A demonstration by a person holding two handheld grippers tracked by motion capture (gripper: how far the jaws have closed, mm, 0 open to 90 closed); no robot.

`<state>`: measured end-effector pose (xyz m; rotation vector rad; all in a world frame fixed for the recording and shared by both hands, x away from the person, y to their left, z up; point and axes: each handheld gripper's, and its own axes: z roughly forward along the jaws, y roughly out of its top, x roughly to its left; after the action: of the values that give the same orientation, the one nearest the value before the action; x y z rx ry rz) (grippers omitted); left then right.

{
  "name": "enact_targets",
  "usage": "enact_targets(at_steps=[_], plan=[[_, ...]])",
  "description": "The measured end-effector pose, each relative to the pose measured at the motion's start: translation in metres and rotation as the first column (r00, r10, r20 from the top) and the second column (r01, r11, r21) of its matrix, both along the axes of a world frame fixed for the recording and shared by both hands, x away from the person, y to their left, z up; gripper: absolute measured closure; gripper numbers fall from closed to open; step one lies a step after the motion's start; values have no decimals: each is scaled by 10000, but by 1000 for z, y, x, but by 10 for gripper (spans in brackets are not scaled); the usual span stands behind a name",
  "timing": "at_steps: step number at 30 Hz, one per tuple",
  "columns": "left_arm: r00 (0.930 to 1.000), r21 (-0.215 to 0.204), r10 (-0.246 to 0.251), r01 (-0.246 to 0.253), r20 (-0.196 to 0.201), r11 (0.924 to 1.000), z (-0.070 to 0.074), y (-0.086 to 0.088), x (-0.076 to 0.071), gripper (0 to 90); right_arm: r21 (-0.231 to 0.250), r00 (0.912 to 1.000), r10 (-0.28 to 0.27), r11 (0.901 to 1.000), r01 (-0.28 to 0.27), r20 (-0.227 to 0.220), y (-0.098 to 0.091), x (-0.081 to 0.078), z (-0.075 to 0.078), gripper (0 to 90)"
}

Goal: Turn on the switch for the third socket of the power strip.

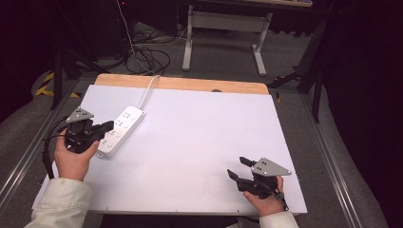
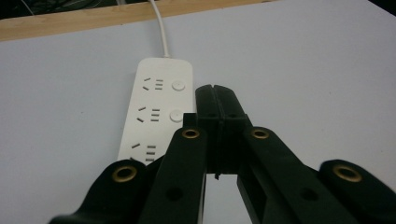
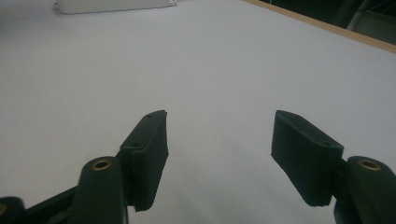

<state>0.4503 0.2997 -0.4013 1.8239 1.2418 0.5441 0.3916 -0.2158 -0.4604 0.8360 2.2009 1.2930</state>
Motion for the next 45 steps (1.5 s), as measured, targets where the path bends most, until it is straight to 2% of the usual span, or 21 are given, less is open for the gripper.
enact_targets(at_steps=[8,12,15,16,21,24,29,35,41,45], plan=[[9997,146,186,-184,-133,9997,-8,-2,13,900,-2,10000,10,10000,-10,-6,-1,0,0,367],[9997,225,241,-243,75,9995,-12,-1,16,900,-17,10000,1,10000,-1,-8,-1,0,0,367],[9998,128,164,-165,105,9998,-14,-2,18,900,-40,10000,-16,10000,16,-4,-1,0,0,367],[9999,288,132,-134,94,9995,-15,-3,19,900,-31,10000,-9,10000,9,6,0,0,0,367],[9999,662,48,-41,-91,9978,-23,-5,23,900,-24,10000,0,10000,0,20,-1,0,0,367],[9994,742,122,-97,-332,9972,-33,-3,27,900,-24,10000,10,10000,-10,21,-1,0,0,367],[9985,966,103,-51,-531,9953,-40,-2,30,900,-40,10000,24,10000,-24,10,-1,0,0,367],[9972,1364,64,38,-739,9906,-46,-3,33,900,-39,10000,43,10000,-43,-2,-1,0,0,367],[9956,1585,21,128,-932,9873,-50,-6,35,900,-60,10000,53,10000,-53,-32,0,0,0,367],[9928,1872,-80,304,-1192,9818,-54,-10,38,900,-83,10000,58,9999,-58,-39,0,0,-1,367]])
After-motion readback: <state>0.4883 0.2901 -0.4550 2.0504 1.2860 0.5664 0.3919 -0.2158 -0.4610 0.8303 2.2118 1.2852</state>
